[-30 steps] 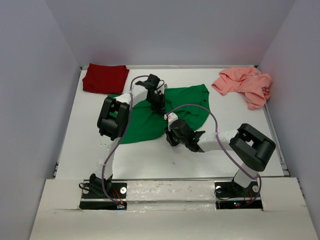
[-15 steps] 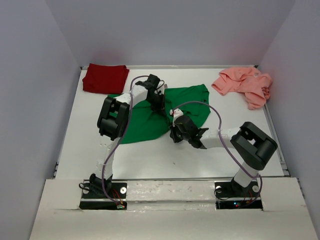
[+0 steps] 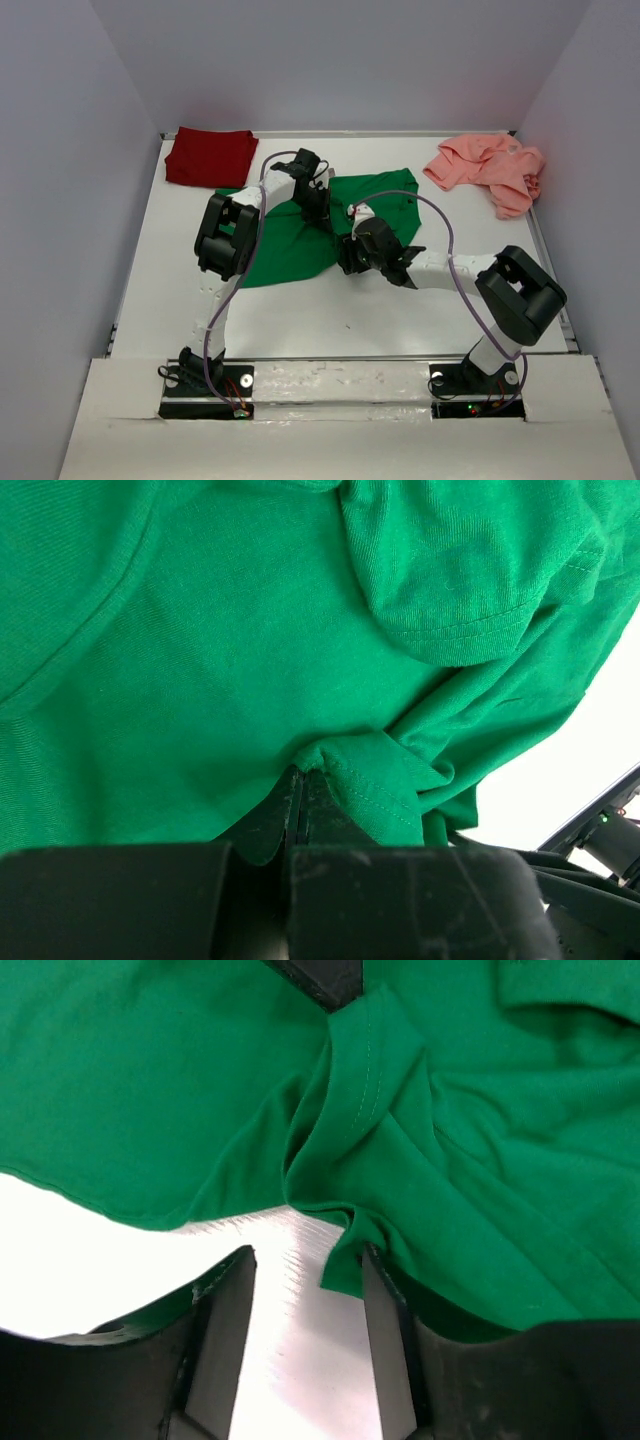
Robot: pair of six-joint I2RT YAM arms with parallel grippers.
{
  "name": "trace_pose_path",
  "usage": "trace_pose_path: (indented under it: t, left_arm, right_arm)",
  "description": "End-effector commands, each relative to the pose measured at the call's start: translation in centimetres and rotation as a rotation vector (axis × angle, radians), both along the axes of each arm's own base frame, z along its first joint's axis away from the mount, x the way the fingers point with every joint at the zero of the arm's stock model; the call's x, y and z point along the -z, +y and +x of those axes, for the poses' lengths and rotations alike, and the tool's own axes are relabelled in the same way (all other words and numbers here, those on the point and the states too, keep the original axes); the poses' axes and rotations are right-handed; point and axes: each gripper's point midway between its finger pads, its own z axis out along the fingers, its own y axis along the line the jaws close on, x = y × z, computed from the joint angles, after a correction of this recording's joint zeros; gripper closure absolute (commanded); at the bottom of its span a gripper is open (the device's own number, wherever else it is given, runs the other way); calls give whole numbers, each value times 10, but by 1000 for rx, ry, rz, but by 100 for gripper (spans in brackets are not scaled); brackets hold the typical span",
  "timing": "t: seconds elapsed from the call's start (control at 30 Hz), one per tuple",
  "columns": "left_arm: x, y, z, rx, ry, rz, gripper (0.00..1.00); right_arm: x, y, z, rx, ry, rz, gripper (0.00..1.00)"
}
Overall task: Fold and stack the t-shirts
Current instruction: Fold the tshirt
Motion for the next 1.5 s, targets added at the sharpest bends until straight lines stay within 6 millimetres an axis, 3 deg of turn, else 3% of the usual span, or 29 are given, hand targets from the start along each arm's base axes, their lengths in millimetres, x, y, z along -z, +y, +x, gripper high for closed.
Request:
trace_pose_path:
  t: [0.0,0.07,0.27,0.5,0.6,0.77,1.13,1.23,1.27,1.3,1.33,1.47]
  left_arm:
    - [-5,0,-3,16,12,-15,100]
    - [-5,0,-3,16,11,-15,100]
    - [-6,-1,-2,18,12,-21,100]
    - [-6,-2,-3,21,13,-22,100]
    - [-5,-1,-5,24,16,-21,100]
    - [-2,-1,-6,28,19,-16,100]
    - [-1,2,-6,29,24,-10,100]
    - [-1,1,-5,28,24,-11,100]
    - [-2,1,-5,28,22,-11,100]
    - [-1,1,-5,29,23,-11,100]
    - [-1,2,-5,27,26,-9,100]
    - [0,2,-6,28,25,-8,100]
  right_arm:
    - [-11,5,8,18,-14,13,45]
    - [-13,2,9,28,-24,6,39]
    - [-13,2,12,21,-32,-14,39]
    - [-2,-1,15,32,-25,-51,45]
    - [0,-2,18,35,-32,-67,53]
    - [8,-6,22,45,-25,-84,56]
    - [0,-30,42,109,-55,-98,56]
    - [0,-36,44,121,-59,-101,63]
    - [0,-35,44,118,-58,-101,70]
    - [0,-39,46,126,-57,-103,87]
    - [1,-40,45,128,-55,-105,97]
    - [1,-41,46,131,-47,-92,100]
